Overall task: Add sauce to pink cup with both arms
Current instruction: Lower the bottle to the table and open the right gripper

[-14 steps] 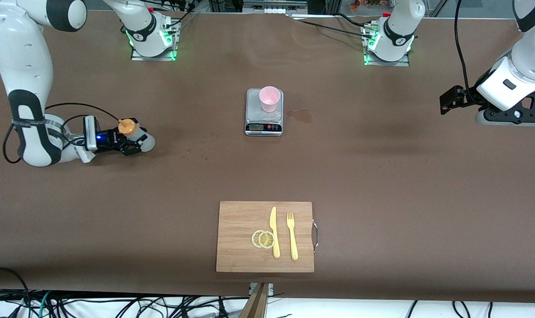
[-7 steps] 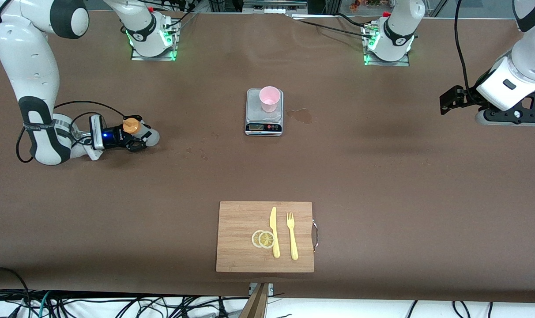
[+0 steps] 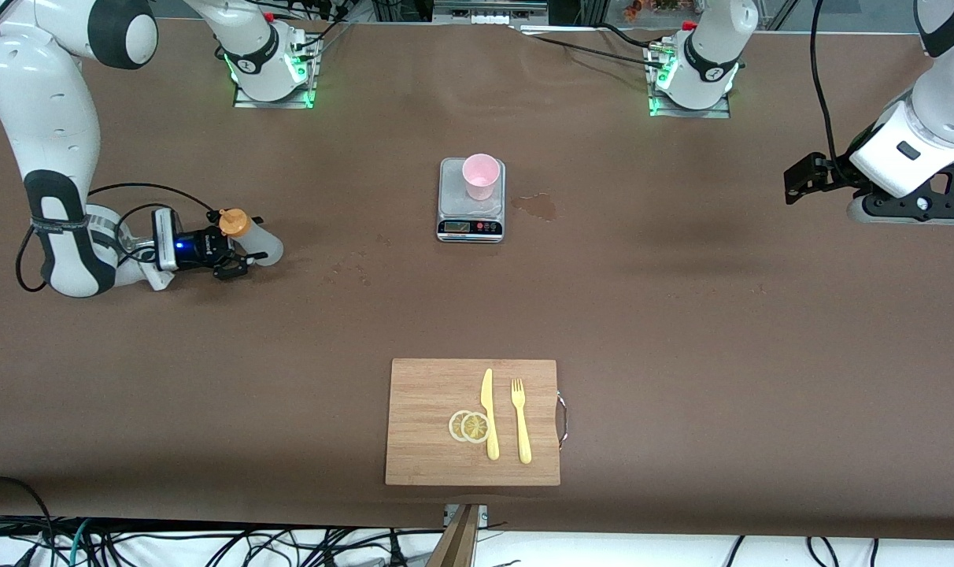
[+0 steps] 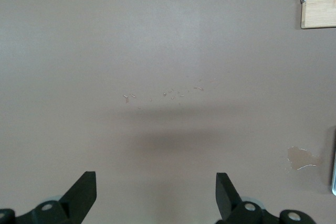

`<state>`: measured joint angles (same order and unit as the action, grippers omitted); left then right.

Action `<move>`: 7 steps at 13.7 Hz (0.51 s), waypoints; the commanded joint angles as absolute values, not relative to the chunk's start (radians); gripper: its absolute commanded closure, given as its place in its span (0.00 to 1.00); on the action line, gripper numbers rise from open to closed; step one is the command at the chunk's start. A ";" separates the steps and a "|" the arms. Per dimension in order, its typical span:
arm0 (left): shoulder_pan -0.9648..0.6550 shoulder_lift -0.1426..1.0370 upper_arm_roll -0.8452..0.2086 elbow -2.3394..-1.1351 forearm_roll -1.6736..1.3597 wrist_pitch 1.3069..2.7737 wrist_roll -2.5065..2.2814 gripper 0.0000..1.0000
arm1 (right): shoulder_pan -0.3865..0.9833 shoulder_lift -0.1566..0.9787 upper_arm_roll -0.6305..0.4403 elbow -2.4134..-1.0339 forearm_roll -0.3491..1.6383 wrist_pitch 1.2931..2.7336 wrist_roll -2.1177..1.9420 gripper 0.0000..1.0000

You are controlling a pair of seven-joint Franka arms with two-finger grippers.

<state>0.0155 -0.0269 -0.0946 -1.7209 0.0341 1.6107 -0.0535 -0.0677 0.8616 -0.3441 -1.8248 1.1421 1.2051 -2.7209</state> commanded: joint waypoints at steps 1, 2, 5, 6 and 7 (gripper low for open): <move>0.017 -0.014 -0.095 -1.695 0.028 1.592 -0.052 0.00 | -0.074 0.847 -0.391 -1.775 1.057 1.195 -2.761 0.00; 0.017 -0.014 -0.094 -1.695 0.028 1.592 -0.052 0.00 | -0.074 0.847 -0.417 -1.757 1.027 1.174 -2.761 0.00; 0.017 -0.014 -0.095 -1.695 0.028 1.592 -0.052 0.00 | -0.075 0.845 -0.485 -1.691 0.960 1.131 -2.758 0.00; 0.017 -0.014 -0.095 -1.695 0.028 1.592 -0.052 0.00 | -0.075 0.833 -0.495 -1.659 0.954 1.112 -2.752 0.00; 0.017 -0.014 -0.095 -1.694 0.028 1.592 -0.052 0.00 | -0.075 0.806 -0.503 -1.642 0.954 1.112 -2.747 0.00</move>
<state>0.0155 -0.0269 -0.0946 -1.7209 0.0341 1.6106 -0.0535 -0.0739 0.8450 -0.4897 -1.6894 0.9880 1.1401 -2.7213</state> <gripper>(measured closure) 0.000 0.000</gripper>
